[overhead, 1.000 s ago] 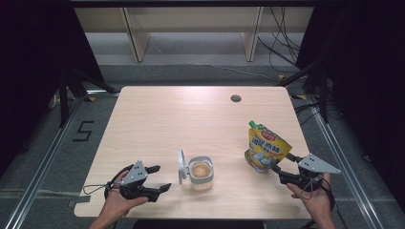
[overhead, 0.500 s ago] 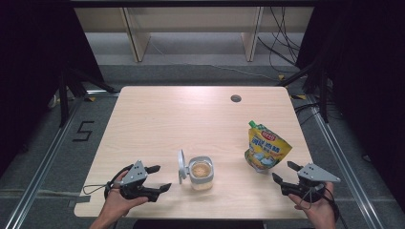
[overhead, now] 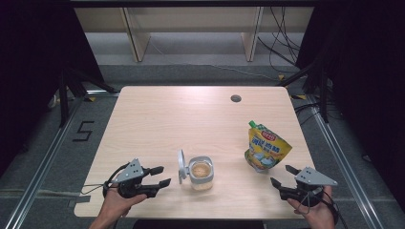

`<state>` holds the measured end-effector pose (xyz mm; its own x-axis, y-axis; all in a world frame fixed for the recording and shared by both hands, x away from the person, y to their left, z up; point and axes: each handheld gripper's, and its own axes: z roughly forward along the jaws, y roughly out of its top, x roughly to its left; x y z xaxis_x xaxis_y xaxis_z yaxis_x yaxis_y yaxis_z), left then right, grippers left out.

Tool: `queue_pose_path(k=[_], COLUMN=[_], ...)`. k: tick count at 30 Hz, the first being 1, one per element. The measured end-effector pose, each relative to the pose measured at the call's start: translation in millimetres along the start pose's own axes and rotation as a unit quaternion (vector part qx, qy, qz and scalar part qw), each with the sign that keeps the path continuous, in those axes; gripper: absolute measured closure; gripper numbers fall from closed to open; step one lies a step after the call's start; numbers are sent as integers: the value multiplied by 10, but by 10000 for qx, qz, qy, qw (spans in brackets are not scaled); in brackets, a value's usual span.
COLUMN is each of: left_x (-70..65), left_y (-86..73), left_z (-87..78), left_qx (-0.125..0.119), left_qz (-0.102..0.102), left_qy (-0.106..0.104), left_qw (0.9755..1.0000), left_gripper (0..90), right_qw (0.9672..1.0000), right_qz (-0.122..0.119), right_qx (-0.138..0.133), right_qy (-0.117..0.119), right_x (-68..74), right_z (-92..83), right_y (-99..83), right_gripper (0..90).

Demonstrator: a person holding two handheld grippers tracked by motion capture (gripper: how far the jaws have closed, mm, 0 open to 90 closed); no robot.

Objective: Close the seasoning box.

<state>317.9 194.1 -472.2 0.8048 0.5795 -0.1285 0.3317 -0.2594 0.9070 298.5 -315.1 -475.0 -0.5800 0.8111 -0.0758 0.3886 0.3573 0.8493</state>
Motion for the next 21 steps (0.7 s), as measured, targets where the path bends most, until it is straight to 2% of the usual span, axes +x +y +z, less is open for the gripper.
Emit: queue_pose_path(k=[1, 3, 5, 6, 7, 8, 9, 12, 14, 16, 17, 18, 20, 21], left_x=[-9, -15, -44, -38, -47, -70, -60, -88, -115, -138, -156, -162, -181, -173], left_y=[19, 64, 88, 97, 105, 114, 129, 158, 200, 229, 248, 263, 316, 331], left_z=[-10, -40, -45, -47, -44, -46, -44, -11, 16, 38, 55, 58, 64, 69], left_qx=[-59, -43, -63, -67, -98, -83, -75, -88, -28, -32, -119, -116, -118, -132], left_qz=[-21, 165, 106, 215, 223, 141, 307, 220, 391, 413, 325, 328, 359, 440], left_qy=[-22, 30, 52, 24, 58, 127, 127, 20, -7, -46, -89, -115, -54, -100], left_qw=[10000, 9998, 9999, 9997, 9997, 9998, 9994, 9997, 9992, 9991, 9994, 9993, 9993, 9989], left_gripper=[542, 640, 717, 750, 781, 814, 849, 888, 891, 891, 891, 891, 891, 891], right_qw=[10000, 9999, 9999, 9999, 9999, 9999, 9999, 9999, 10000, 9998, 9998, 9998, 9998, 9998], right_qz=[22, -58, -74, -108, -88, -98, -94, -135, -66, -160, -155, -174, -185, -202], right_qx=[-9, -88, -97, -106, -93, -91, -96, -58, 3, -51, -43, -47, -18, -7], right_qy=[-23, 5, 1, -9, 10, -48, -8, -38, 32, -44, -66, -71, -50, -40], right_x=[8, 1, 0, -3, 1, 3, 1, 0, 7, -4, 1, 2, 4, 8], right_z=[0, 14, 13, 17, 17, 9, 12, 10, 15, 15, 10, 10, 10, 16], right_y=[0, 1, 3, 2, 1, 1, 1, 0, -2, 0, 2, 3, 4, 4], right_gripper=[290, 293, 296, 298, 300, 300, 302, 304, 305, 305, 306, 307, 309, 310])
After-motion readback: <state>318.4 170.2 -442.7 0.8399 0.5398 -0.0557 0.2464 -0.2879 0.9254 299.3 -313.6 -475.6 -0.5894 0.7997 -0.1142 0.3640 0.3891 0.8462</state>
